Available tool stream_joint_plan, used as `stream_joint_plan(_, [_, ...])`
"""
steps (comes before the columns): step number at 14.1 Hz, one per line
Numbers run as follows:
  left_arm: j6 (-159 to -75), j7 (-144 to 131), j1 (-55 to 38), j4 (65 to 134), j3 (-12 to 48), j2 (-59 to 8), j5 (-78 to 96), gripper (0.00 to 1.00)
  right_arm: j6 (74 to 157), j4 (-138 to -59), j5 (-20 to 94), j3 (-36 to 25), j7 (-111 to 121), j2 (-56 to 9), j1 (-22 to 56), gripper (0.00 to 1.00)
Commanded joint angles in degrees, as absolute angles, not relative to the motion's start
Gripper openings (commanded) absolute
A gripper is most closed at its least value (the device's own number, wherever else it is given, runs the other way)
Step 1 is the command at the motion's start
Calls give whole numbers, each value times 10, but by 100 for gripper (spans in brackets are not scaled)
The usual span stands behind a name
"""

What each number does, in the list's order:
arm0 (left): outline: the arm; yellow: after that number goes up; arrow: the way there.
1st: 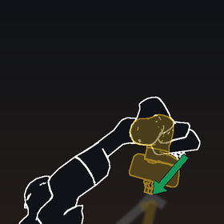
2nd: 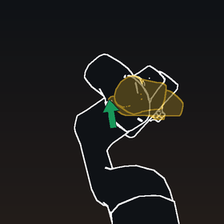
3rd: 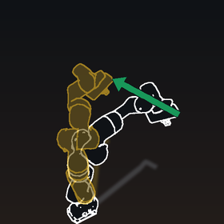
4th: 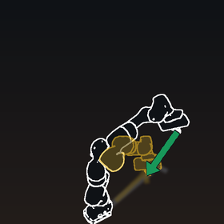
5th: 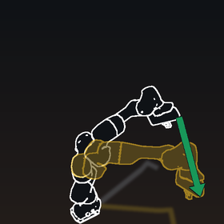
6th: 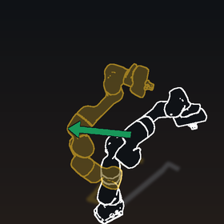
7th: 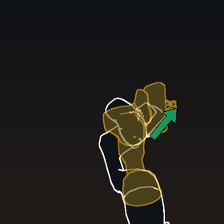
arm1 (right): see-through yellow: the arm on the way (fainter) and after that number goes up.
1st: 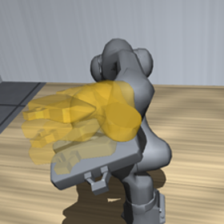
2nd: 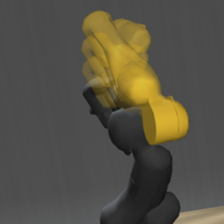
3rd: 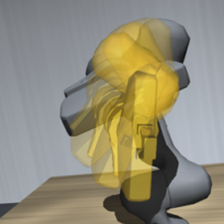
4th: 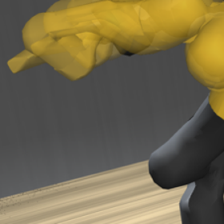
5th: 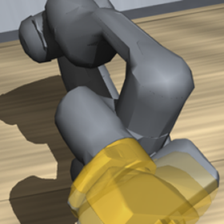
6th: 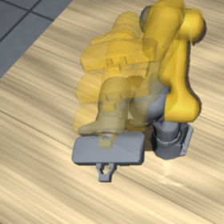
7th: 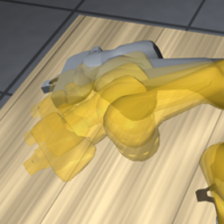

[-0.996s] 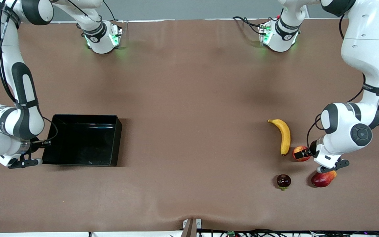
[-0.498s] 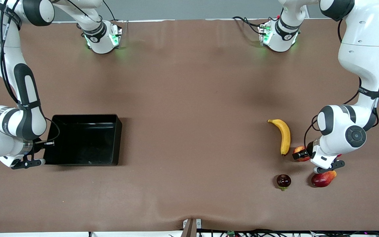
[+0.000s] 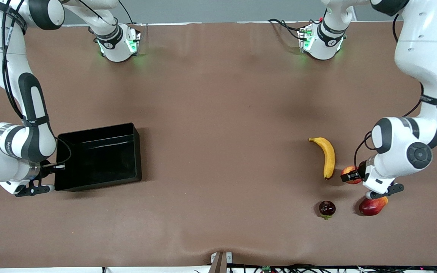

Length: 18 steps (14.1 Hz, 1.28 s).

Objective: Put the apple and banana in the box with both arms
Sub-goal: 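Slide the box toward the fruit with the right gripper while the left carries the apple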

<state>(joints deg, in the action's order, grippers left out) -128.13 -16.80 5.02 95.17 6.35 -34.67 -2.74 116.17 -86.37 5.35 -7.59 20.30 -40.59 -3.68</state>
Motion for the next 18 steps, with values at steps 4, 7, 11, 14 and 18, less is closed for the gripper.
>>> stream_joint_plan(4, [-1175,-191,49,957,99,-263,-30,0,1109,-839,90,-80,127,-363,36,0])
stream_joint_plan(7, [-1152,-240,49,957,126,-248,-31,0,1085,-839,106,-80,63,-352,91,0])
stream_joint_plan(11, [-1150,-321,48,957,170,-239,-31,0,1084,-839,134,-80,-33,-345,176,0])
stream_joint_plan(14, [-1148,-376,48,957,202,-237,-32,0,1089,-839,161,-80,-126,-347,232,0])
stream_joint_plan(18, [-1149,-459,37,957,239,-243,-36,0,1105,-838,201,-81,-206,-356,292,0])
